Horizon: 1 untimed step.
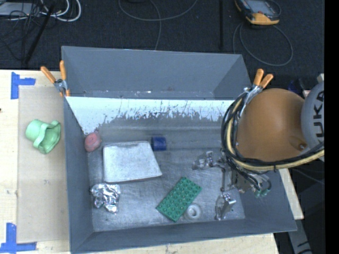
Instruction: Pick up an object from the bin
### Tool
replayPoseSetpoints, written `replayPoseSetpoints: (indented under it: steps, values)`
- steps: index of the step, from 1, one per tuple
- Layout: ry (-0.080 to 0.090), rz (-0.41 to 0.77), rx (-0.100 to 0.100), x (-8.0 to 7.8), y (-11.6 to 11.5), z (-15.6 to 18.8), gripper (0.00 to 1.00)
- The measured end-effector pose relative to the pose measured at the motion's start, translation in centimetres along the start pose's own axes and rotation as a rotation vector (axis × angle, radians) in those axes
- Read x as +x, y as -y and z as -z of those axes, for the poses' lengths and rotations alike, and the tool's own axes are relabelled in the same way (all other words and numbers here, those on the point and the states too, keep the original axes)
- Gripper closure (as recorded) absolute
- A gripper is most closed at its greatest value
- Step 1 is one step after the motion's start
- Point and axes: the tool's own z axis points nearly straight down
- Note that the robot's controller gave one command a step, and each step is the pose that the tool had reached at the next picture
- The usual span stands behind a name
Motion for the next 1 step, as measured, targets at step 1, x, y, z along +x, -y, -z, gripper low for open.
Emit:
replayPoseSetpoints:
  steps: [1]
  values:
    - [0.022,0.260,0.006,-2.39,-1.06,-13.79,0.00]
